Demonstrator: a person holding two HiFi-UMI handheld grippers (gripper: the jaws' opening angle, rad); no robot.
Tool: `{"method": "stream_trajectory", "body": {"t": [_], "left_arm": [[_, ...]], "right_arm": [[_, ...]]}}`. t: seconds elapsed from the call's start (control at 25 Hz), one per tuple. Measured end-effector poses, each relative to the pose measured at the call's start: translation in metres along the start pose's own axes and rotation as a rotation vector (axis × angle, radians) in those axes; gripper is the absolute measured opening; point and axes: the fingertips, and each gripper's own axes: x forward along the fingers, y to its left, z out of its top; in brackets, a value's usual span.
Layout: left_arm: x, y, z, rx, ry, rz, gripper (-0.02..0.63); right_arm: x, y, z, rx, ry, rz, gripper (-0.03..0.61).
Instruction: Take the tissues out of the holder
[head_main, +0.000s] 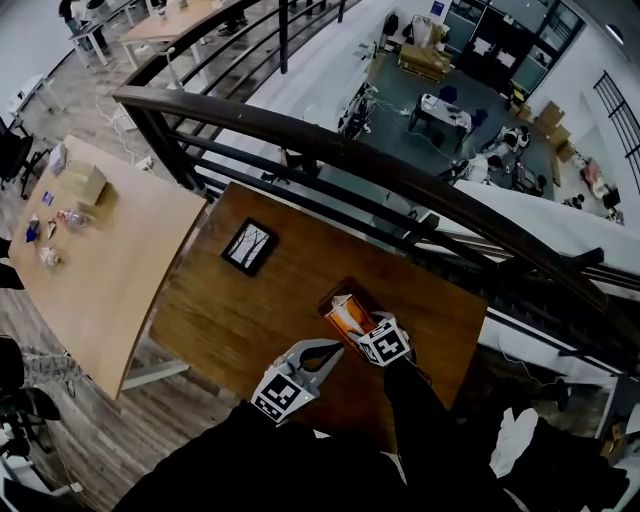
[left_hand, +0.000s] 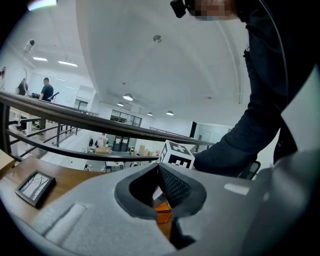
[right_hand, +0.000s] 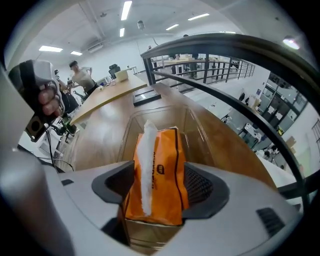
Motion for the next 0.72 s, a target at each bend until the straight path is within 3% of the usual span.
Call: {"method": "stream_trajectory", "body": {"t": [0.36, 0.72], "left_arm": [[-0.003, 0.021, -0.009, -0.023, 0.021, -0.017, 0.009], [-0.001, 0.026, -0.013, -0.030, 0.028, -0.025, 0.008]], "right_arm": [[0.021, -0.002, 0.002, 0.005, 0.101, -0.011, 0.301], [0.016, -0.002, 0.006, 0.032, 0.091, 0.004, 0.176]]}}
